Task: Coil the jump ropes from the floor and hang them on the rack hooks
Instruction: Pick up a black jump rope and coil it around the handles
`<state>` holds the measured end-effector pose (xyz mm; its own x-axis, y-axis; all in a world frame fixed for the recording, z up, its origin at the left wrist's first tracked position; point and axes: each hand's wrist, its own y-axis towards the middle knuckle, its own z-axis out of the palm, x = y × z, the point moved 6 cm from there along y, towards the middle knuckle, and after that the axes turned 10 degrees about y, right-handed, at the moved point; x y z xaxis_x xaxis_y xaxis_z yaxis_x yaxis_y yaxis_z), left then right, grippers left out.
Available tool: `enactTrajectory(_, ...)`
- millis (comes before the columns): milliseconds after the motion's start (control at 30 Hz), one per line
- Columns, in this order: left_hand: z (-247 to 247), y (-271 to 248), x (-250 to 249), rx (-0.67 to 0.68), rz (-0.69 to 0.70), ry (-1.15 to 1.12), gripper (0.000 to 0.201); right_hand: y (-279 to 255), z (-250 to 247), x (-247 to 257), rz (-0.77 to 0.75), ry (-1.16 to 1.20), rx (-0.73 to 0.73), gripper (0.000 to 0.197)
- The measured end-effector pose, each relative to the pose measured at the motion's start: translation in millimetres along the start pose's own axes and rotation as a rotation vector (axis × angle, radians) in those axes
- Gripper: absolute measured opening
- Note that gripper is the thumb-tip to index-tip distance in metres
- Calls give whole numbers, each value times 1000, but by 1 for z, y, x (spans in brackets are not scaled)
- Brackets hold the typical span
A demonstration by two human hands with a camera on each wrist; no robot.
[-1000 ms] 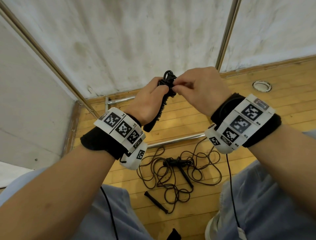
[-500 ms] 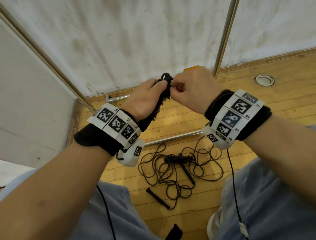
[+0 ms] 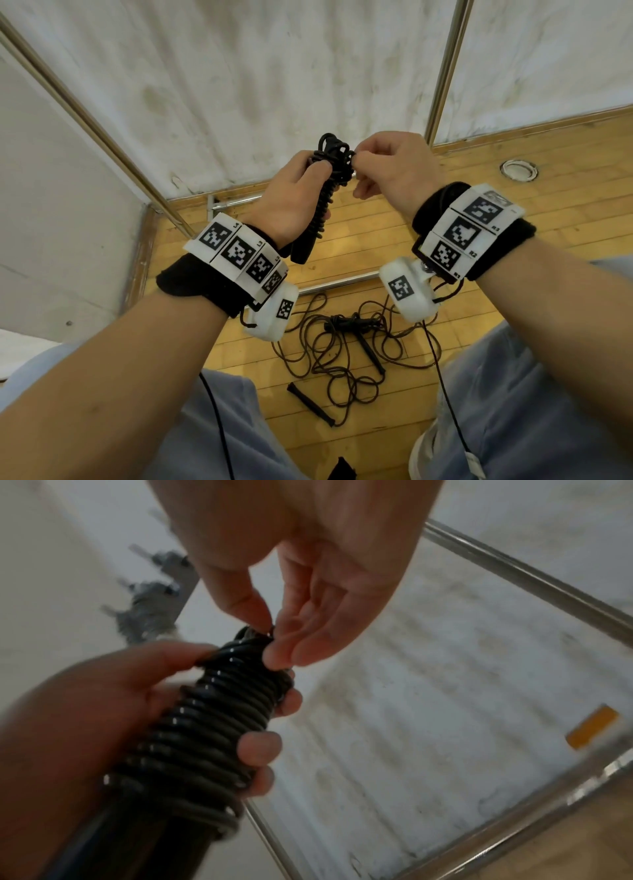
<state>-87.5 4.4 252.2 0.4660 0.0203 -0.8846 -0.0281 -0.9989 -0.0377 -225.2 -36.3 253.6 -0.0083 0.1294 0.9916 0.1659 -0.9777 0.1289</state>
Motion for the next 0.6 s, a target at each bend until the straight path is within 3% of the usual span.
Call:
enactTrajectory(67, -1, 1, 4, 2, -24, -4, 13, -2, 7, -1, -11, 8, 91, 4)
enactTrajectory(100, -2, 2, 5, 7, -19, -8, 13, -3, 10, -2, -16, -2, 118, 10)
enactTrajectory(233, -2, 3, 4, 8, -12, -27, 17, -2, 14, -1, 6, 24, 141, 15)
enactTrajectory(367, -6, 4, 1, -96, 34, 49, 3, 0, 14, 3, -7, 45, 65, 9)
enactTrajectory(600, -6, 2, -3, -199, 161, 209, 23, 6, 6, -2, 50, 17, -58, 14)
